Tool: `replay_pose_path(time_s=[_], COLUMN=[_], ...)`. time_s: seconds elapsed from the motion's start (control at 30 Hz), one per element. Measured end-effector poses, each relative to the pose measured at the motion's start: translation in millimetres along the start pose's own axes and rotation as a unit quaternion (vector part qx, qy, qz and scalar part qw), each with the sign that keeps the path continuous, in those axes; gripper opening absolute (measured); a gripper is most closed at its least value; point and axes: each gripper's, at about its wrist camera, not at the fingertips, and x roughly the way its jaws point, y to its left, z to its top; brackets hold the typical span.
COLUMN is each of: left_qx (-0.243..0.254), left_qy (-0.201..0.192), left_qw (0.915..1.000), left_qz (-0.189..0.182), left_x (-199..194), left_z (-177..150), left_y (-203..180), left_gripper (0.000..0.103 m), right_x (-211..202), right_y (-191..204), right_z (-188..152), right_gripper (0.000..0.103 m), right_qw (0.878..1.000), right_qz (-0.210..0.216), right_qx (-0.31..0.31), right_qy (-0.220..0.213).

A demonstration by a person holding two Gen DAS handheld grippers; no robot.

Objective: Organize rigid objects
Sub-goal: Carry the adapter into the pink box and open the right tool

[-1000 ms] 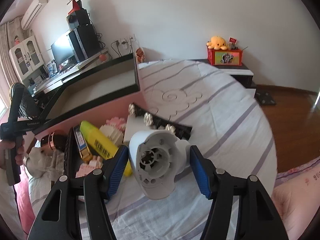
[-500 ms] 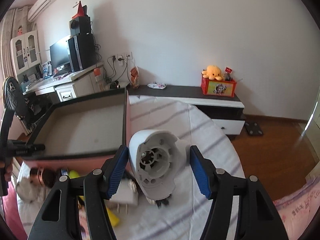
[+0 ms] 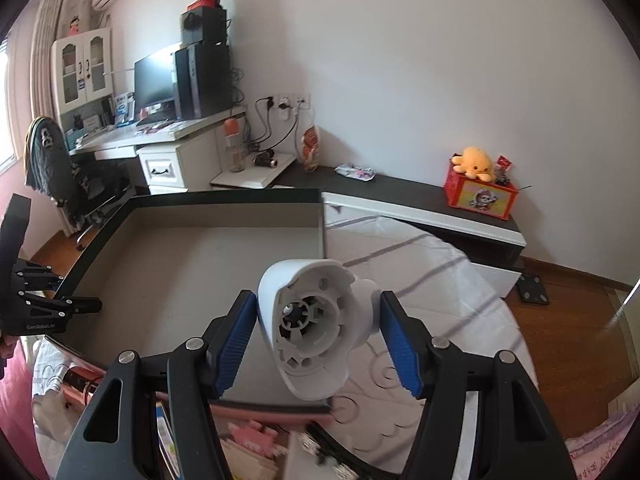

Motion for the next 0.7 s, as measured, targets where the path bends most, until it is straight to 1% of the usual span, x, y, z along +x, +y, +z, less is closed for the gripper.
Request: replay_pose_path(time_s=[0.1, 0.17, 0.23, 0.43, 0.53, 0.63, 0.7], left_qx=[-0.002, -0.003, -0.006, -0.004, -0.006, -0.009, -0.012], left_qy=[-0.001, -0.001, -0.002, -0.001, -0.001, -0.003, -0.005], left_qw=[1.0000, 1.0000, 1.0000, 1.0000, 1.0000, 0.9999, 0.9999], left_qz=[-0.001, 0.000, -0.002, 0.001, 0.003, 0.005, 0.000], left_x=[0, -1, -1, 0, 0, -3, -7], left_z=[-1, -1, -1, 0, 0, -1, -2], left_y=[0, -1, 0, 1, 0, 0, 1], left_gripper=[0.030, 0.030, 0.030, 0.030, 0.029, 0.028, 0.028], right_x=[10, 13, 17, 18, 18, 19, 19], right_y=[6, 10, 11, 20, 23, 28, 33], right_z=[0, -1, 2, 0, 0, 0, -1], right_gripper=[0.064, 0.064, 0.064, 0.064, 0.064, 0.064, 0.064], right_qw=[1.000, 1.000, 1.000, 0.999, 0.999, 0.999, 0.998], right_qz=[0.005, 0.001, 0.010, 0.010, 0.019, 0.016, 0.018], right_qx=[-0.009, -0.016, -0.015, -0.032, -0.035, -0.041, -0.046], right_qy=[0.013, 0.015, 0.020, 0.022, 0.022, 0.025, 0.026])
